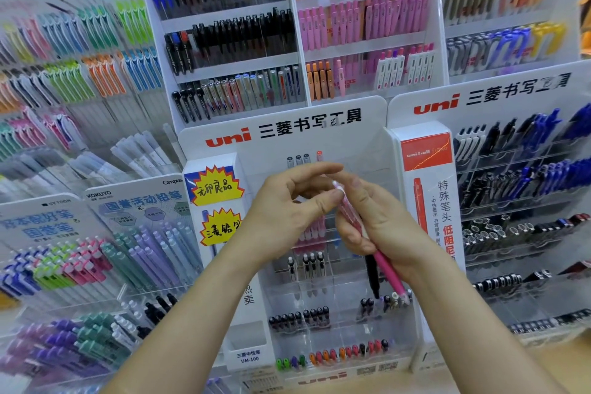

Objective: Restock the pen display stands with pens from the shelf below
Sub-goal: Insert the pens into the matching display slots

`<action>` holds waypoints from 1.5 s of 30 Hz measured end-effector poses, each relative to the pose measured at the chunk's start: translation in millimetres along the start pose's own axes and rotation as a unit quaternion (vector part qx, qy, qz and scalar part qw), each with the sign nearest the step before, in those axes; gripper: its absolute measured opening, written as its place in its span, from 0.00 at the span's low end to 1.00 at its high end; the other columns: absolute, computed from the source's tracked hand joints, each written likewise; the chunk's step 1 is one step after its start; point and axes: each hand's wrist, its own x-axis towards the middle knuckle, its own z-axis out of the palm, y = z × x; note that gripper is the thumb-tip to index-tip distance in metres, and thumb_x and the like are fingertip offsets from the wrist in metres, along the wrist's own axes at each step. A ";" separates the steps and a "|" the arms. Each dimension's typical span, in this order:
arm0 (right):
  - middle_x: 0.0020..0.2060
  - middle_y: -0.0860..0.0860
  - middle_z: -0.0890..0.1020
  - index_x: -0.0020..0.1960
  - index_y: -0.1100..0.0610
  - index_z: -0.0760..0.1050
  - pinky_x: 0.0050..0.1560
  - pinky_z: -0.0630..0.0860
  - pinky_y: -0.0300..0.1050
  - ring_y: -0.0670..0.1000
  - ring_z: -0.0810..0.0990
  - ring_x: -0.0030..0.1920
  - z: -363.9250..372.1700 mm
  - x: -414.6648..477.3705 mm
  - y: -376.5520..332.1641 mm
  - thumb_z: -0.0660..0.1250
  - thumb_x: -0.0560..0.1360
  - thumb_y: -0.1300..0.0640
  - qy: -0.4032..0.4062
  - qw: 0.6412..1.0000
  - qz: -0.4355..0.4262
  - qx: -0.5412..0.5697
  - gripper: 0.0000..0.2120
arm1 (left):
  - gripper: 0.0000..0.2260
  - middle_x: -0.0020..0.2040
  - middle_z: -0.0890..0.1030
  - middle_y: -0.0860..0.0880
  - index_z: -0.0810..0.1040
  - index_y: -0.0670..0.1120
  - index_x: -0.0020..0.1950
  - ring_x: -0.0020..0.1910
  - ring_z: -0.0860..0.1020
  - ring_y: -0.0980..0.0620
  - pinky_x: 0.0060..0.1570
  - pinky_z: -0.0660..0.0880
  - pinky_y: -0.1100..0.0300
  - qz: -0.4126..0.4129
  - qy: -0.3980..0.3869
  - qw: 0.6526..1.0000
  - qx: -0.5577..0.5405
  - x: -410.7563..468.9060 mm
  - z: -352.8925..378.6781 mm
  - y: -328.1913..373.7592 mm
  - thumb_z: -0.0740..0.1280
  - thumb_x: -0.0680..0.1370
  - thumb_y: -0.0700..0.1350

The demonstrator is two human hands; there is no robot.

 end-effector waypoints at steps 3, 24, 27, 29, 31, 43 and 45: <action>0.21 0.49 0.72 0.60 0.51 0.78 0.20 0.60 0.35 0.44 0.63 0.18 6.5 -0.7 -2.9 0.57 0.76 0.41 -0.016 1.000 -0.009 0.015 0.21 | 0.11 0.47 0.85 0.45 0.81 0.47 0.55 0.45 0.83 0.54 0.44 0.76 0.66 -0.028 -0.014 0.996 -0.087 -3.3 -2.4 4.2 0.70 0.74 0.37; 0.35 0.43 0.76 0.57 0.54 0.80 0.35 0.66 0.29 0.40 0.73 0.35 -27.7 25.0 8.7 0.69 0.77 0.54 0.197 0.866 0.001 -0.459 0.10 | 0.14 0.47 0.84 0.55 0.80 0.52 0.57 0.47 0.83 0.56 0.54 0.79 0.56 0.182 0.224 0.955 0.065 0.6 -27.6 13.3 0.72 0.73 0.40; 0.43 0.47 0.83 0.54 0.55 0.83 0.43 0.70 0.37 0.45 0.78 0.42 -25.9 34.0 15.3 0.67 0.78 0.52 0.171 0.851 0.021 -0.496 0.10 | 0.16 0.48 0.83 0.54 0.78 0.51 0.60 0.48 0.83 0.56 0.53 0.79 0.55 0.219 0.219 0.941 0.135 8.1 -19.0 4.2 0.72 0.74 0.41; 0.40 0.48 0.83 0.48 0.55 0.83 0.40 0.69 0.39 0.47 0.78 0.40 -24.9 35.7 16.0 0.67 0.79 0.53 0.177 0.842 0.019 -0.509 0.08 | 0.16 0.48 0.82 0.55 0.78 0.49 0.61 0.48 0.82 0.57 0.52 0.79 0.59 0.236 0.213 0.933 0.168 12.9 -13.7 -1.8 0.72 0.74 0.41; 0.37 0.49 0.81 0.45 0.56 0.82 0.36 0.67 0.38 0.47 0.77 0.37 -25.8 35.2 14.4 0.66 0.79 0.55 0.181 0.832 0.010 -0.524 0.08 | 0.15 0.48 0.82 0.54 0.80 0.45 0.61 0.47 0.81 0.58 0.52 0.78 0.61 0.252 0.201 0.925 0.203 17.1 -9.6 -9.6 0.71 0.74 0.42; 0.30 0.43 0.76 0.46 0.55 0.82 0.29 0.63 0.30 0.40 0.73 0.31 -32.8 31.7 6.7 0.68 0.78 0.54 0.178 0.847 -0.003 -0.501 0.06 | 0.13 0.50 0.85 0.50 0.83 0.45 0.58 0.50 0.80 0.62 0.54 0.76 0.66 0.172 0.122 0.952 0.222 26.2 2.3 -45.8 0.74 0.73 0.41; 0.31 0.42 0.76 0.49 0.55 0.81 0.30 0.64 0.29 0.39 0.73 0.33 -32.0 31.4 7.5 0.68 0.78 0.53 0.188 0.848 -0.010 -0.495 0.06 | 0.13 0.50 0.85 0.51 0.83 0.46 0.57 0.50 0.80 0.63 0.54 0.76 0.67 0.146 0.103 0.957 0.227 26.6 2.1 -48.4 0.73 0.73 0.42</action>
